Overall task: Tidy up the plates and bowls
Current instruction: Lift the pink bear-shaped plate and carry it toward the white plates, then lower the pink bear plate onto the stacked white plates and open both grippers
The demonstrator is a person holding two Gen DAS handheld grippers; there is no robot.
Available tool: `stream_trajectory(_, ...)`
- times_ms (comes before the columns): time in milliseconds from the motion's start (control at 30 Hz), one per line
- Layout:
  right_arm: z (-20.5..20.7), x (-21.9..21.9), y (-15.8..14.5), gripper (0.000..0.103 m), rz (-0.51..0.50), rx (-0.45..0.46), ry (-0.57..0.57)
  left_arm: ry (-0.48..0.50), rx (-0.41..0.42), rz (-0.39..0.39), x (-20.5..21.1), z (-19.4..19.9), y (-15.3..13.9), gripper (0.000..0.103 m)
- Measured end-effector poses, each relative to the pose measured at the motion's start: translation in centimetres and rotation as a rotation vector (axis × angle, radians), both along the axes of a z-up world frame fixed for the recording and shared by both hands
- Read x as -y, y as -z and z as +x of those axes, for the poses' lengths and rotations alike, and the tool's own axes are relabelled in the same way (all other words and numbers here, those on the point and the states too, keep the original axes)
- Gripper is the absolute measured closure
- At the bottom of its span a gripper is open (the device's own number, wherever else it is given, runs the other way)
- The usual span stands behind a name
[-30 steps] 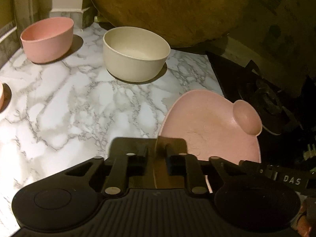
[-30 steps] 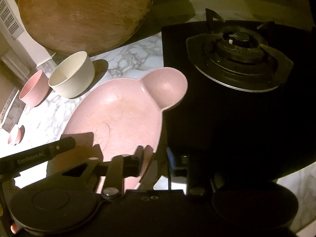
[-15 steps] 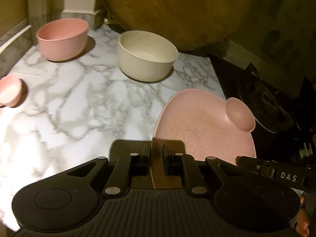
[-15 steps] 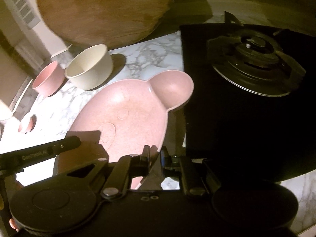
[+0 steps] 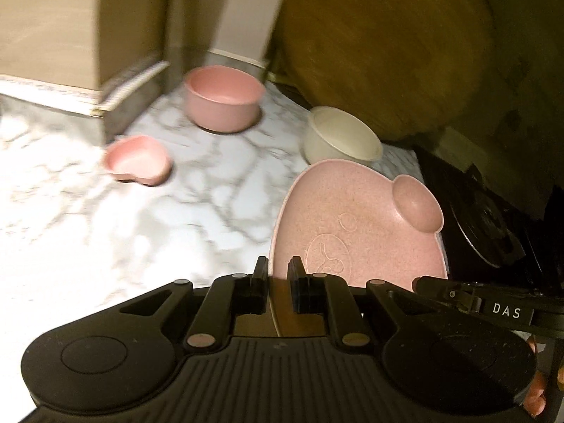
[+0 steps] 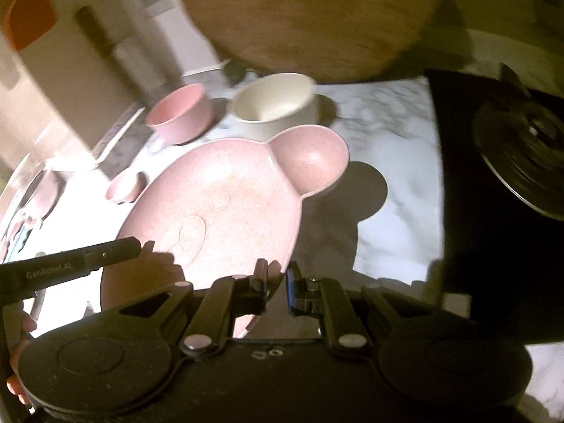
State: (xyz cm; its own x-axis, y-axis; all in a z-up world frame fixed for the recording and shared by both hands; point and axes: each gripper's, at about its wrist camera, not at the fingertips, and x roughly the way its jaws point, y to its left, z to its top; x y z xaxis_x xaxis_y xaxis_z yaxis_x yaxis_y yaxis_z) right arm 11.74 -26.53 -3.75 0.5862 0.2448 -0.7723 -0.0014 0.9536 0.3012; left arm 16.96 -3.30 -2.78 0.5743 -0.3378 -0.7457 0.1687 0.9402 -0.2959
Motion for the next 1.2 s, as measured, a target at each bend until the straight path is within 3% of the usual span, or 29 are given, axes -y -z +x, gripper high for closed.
stream_trajectory(600, 2.9, -14.0, -2.7, 0.094, -0.011, 0.049, -0.326, -0.316, 0.036, 0.007, -14.0, -5.5, -2.7, 0.091)
stream_trajectory(1200, 4.1, -30.2, -3.9, 0.094, -0.021, 0.077, -0.612, -0.598, 0.028, 0.024, -27.7, -11.1, -2.4, 0.091)
